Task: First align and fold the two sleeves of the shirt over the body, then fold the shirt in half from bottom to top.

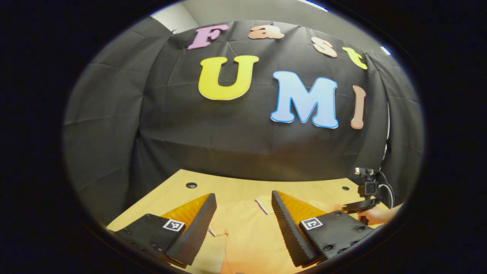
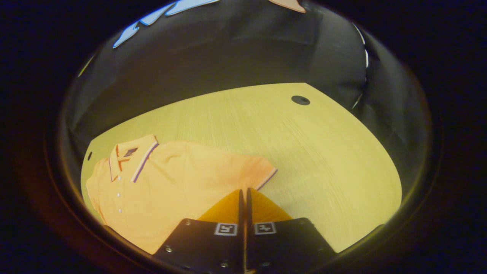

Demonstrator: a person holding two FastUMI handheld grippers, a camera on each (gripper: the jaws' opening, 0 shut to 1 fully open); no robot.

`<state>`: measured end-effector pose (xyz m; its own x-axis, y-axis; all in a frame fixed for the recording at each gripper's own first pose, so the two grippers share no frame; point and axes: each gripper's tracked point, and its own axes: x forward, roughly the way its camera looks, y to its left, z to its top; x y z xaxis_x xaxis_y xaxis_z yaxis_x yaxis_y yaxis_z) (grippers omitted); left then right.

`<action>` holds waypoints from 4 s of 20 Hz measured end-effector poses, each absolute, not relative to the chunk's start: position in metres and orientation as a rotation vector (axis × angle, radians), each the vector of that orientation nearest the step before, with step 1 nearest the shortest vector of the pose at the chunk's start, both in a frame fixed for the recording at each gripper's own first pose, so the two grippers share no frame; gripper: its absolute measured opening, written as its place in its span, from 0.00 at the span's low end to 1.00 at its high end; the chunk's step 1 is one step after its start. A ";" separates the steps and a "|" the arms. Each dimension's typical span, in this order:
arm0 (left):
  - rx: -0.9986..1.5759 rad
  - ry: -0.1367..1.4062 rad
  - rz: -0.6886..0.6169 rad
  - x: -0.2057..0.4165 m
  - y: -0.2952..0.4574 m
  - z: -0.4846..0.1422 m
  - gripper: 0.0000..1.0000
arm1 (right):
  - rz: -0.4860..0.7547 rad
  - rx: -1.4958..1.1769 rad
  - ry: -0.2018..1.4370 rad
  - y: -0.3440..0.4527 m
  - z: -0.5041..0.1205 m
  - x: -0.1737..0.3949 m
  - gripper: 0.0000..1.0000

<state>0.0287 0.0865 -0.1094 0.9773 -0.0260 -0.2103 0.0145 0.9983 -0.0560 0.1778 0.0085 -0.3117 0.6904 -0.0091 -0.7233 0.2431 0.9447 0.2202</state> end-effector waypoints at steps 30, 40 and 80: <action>-0.114 0.253 0.001 0.067 0.174 -0.162 0.95 | 0.084 0.093 0.693 0.136 -0.245 0.181 0.19; -0.111 0.368 0.079 0.119 0.205 -0.240 0.94 | 0.090 0.163 0.516 0.122 -0.153 0.137 0.99; 0.048 0.525 0.114 0.214 0.201 -0.324 0.06 | 0.027 0.167 0.352 0.102 -0.080 -0.022 0.99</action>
<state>0.2141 0.2011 -0.3236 0.8590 0.1210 -0.4975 -0.0965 0.9925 0.0747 -0.0220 0.1016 -0.0800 0.9385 0.0554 -0.3408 0.0027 0.9858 0.1677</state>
